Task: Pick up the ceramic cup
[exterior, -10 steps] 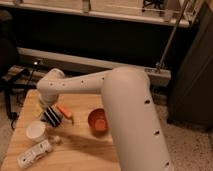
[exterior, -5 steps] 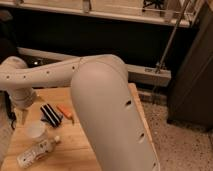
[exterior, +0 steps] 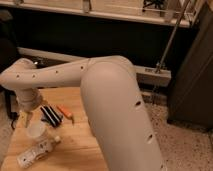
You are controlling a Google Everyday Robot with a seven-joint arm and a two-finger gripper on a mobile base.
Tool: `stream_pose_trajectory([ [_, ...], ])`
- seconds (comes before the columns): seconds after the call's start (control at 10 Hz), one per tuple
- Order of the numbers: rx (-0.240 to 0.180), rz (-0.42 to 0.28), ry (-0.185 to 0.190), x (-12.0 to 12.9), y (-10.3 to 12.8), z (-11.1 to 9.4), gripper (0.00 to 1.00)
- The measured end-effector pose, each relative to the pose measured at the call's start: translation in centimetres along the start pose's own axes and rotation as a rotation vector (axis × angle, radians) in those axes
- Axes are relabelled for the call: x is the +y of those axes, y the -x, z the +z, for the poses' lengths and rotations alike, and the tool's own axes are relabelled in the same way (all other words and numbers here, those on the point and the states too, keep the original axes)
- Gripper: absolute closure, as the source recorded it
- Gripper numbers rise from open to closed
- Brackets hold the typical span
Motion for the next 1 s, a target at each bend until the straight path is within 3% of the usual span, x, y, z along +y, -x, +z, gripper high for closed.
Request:
stream_pose_trajectory([
  [0.2,-0.047,-0.001,0.055,0.5,-0.1,1.9,0.20],
  [0.4,-0.067,-0.011,0.093,1.1,0.1,4.0,0.20],
  [0.7,-0.051,-0.019,0.115,1.1,0.3,7.6,0.22],
  [1.0,-0.047,0.000,0.103,-0.2,0.7,8.9,0.51],
])
